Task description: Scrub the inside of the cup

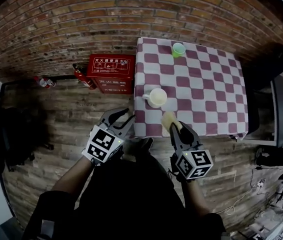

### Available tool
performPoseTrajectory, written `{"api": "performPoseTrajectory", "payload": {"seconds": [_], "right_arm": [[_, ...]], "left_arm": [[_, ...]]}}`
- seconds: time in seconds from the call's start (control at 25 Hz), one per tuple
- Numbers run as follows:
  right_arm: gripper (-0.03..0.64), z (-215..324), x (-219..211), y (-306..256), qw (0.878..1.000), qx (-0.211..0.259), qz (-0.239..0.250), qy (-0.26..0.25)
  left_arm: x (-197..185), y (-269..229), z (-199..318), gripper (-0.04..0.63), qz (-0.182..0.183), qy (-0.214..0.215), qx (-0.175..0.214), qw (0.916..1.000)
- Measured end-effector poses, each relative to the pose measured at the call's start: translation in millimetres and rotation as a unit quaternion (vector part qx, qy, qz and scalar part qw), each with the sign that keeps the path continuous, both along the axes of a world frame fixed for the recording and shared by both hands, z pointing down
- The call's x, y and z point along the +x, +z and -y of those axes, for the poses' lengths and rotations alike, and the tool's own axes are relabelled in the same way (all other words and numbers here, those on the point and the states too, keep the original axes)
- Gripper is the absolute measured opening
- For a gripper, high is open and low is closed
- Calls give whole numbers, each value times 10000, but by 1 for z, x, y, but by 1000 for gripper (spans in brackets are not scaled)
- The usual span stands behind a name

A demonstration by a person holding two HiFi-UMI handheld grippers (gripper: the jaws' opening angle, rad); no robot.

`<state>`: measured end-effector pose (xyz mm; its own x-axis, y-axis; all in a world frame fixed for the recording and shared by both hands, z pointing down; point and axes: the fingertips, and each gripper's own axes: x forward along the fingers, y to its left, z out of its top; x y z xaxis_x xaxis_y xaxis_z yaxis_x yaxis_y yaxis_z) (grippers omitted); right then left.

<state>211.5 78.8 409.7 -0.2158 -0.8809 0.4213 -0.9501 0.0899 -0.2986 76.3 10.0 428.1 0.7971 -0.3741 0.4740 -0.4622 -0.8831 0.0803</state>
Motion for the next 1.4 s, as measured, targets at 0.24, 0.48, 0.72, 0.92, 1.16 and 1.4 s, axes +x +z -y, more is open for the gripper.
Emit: {"api": "performPoseTrajectory", "payload": {"seconds": [0.24,0.48,0.72,0.92,1.16,1.4], "right_arm": [[92,59,31,24,9958,-480,-41,-783],[92,104,34,58,9886,-956,-309,-1123],[92,136,14,90,9712,-1653,-851,-1493],[92,143,-8,113,9408,-2294,-1513,-1983],[92,152,-19,149,9070,-2849,-2092,-2289],[92,160,-24,174,8894,-3144,-2165,-2516]], "left_arm": [[36,51,33,123,815,301,191,9960],[60,100,63,123,1438,747,223,9865],[67,141,86,123,1635,1039,-38,9811],[76,159,88,123,1672,1261,-250,9775],[79,162,89,107,1632,1182,-327,9789],[80,162,90,98,1635,1093,-430,9795]]}}
